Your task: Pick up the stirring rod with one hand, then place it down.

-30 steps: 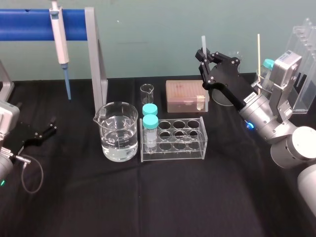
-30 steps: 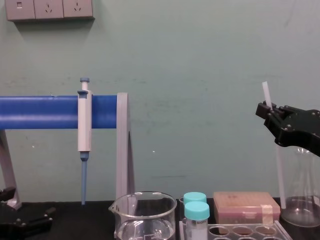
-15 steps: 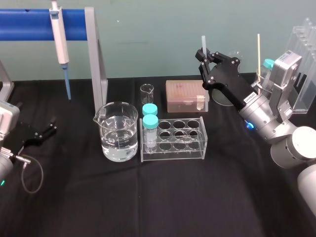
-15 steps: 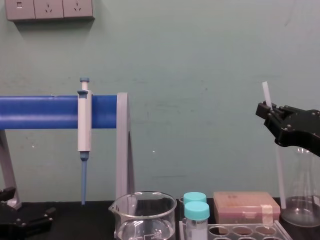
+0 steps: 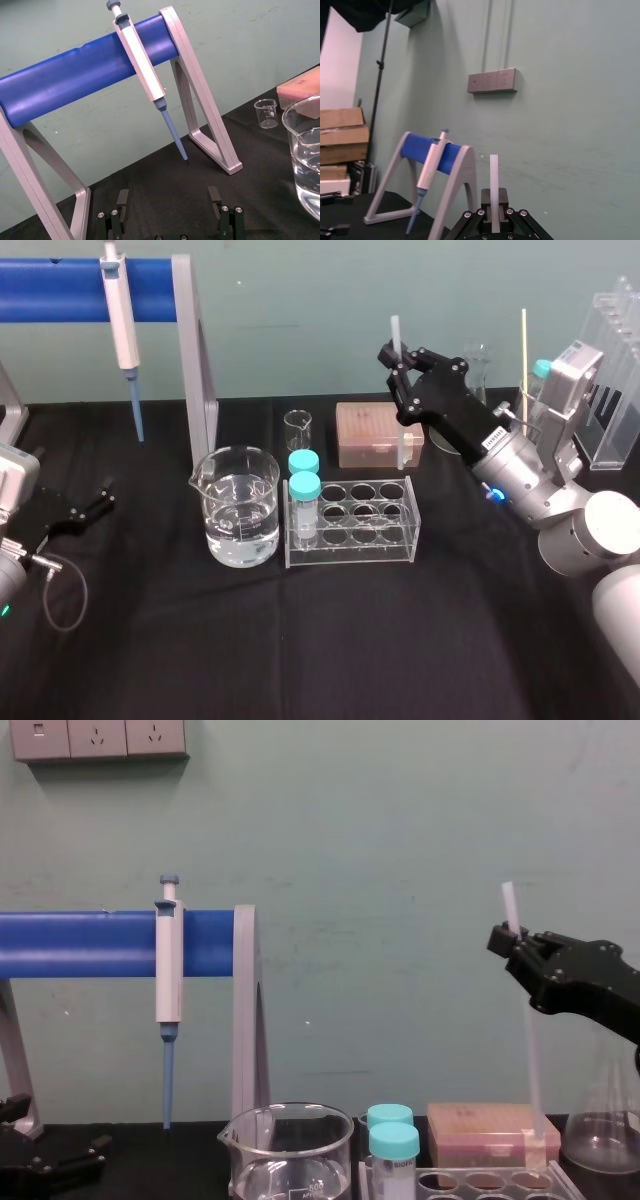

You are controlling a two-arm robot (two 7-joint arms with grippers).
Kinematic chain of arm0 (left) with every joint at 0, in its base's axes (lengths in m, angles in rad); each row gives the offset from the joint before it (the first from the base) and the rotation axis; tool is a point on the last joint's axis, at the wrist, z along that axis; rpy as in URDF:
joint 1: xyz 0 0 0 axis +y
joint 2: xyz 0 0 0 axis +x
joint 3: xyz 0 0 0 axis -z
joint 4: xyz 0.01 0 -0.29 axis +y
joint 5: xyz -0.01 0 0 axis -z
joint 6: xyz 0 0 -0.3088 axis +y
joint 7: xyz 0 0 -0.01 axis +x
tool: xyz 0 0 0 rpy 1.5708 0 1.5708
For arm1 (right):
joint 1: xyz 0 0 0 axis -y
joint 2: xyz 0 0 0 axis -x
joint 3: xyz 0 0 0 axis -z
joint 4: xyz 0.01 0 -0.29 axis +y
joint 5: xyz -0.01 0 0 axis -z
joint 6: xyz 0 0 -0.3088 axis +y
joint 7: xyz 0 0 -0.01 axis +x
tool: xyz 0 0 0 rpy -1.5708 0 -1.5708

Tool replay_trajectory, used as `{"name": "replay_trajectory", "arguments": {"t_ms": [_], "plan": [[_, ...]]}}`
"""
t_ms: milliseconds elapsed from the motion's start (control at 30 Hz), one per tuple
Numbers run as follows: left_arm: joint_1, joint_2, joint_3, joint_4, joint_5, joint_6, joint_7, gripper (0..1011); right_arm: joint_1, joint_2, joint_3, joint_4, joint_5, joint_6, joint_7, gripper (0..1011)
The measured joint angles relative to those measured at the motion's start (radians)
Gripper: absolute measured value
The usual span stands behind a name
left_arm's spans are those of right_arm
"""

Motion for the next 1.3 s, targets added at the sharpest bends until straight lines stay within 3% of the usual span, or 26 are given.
{"name": "replay_trajectory", "arguments": {"t_ms": [1300], "plan": [[0.0,0.0,0.0,0.0,0.0,0.0,0.0,1000,0.019,-0.018,-0.027,0.058,0.015,0.054,0.007,78]]}}
